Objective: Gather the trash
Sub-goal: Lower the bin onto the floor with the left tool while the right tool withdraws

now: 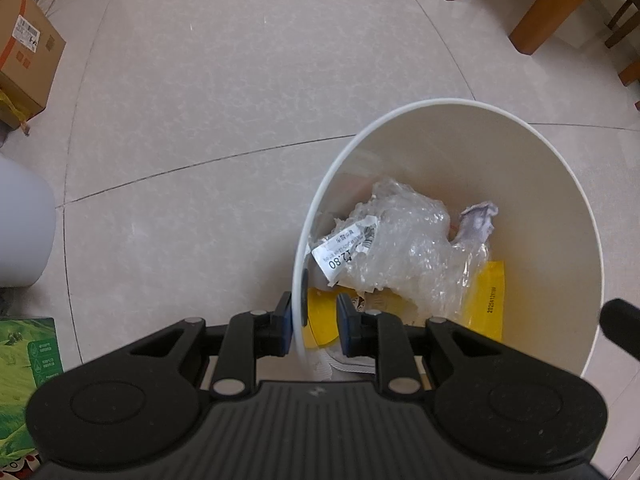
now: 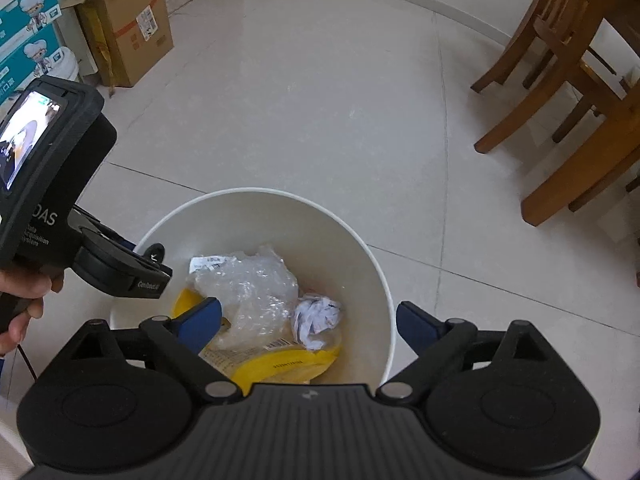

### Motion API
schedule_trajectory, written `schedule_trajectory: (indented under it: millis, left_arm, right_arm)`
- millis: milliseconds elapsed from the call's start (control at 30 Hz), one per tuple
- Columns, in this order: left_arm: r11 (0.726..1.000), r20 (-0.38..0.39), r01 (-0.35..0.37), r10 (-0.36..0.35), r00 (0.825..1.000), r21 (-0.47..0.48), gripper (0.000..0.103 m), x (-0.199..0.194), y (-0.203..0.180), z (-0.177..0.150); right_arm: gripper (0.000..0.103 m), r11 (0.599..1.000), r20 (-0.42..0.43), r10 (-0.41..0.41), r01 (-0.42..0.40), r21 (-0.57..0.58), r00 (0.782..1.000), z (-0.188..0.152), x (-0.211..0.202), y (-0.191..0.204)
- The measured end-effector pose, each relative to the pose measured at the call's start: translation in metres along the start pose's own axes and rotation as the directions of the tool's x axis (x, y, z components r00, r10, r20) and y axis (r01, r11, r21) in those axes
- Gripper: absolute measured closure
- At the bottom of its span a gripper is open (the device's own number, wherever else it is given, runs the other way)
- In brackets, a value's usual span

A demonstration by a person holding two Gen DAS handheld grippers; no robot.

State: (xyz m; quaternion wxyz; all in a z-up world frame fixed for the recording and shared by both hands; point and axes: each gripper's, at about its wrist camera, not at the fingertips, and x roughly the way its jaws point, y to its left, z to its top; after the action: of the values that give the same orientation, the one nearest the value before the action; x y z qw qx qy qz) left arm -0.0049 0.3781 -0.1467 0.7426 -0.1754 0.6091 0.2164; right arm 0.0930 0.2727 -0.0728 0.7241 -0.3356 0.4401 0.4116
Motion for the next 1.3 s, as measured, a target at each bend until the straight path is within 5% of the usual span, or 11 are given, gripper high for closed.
schedule_trajectory:
  millis: [333, 567, 900, 967, 1133, 1200, 1300]
  left_arm:
    - [1.000, 0.009, 0.000, 0.000, 1.000, 0.009, 0.082, 0.000, -0.001, -0.002]
    - [1.000, 0.033, 0.006, -0.006, 0.999, -0.003, 0.082, -0.007, 0.001, 0.000]
    - [1.000, 0.075, -0.016, 0.014, 0.997, 0.020, 0.082, -0.015, -0.003, -0.001]
    - [1.000, 0.086, -0.014, 0.011, 0.996, 0.027, 0.077, -0.020, -0.002, -0.003]
    - [0.998, 0.111, 0.014, -0.021, 0.994, 0.060, 0.039, -0.033, 0.002, -0.009]
    - [0.997, 0.138, 0.014, -0.025, 0.990, 0.079, 0.031, -0.044, 0.006, -0.016]
    - [0.993, 0.166, -0.043, 0.025, 0.986, 0.111, 0.019, -0.060, 0.008, -0.025]
  right_arm:
    - [0.000, 0.992, 0.010, -0.080, 0.078, 0.103, 0.997, -0.003, -0.032, -0.006]
    - [0.000, 0.957, -0.060, -0.137, 0.148, 0.249, 0.989, -0.040, -0.045, -0.008]
    - [0.000, 0.832, -0.090, -0.045, 0.087, 0.549, 0.995, -0.119, -0.047, -0.014]
    - [0.000, 0.826, -0.100, -0.053, 0.100, 0.555, 0.994, -0.124, -0.044, -0.013]
    - [0.000, 0.837, -0.117, -0.097, 0.144, 0.528, 0.988, -0.129, -0.043, -0.009]
    - [0.000, 0.843, -0.124, -0.104, 0.153, 0.515, 0.987, -0.128, -0.042, -0.008]
    - [0.000, 0.840, -0.140, -0.103, 0.161, 0.518, 0.985, -0.126, -0.042, -0.006]
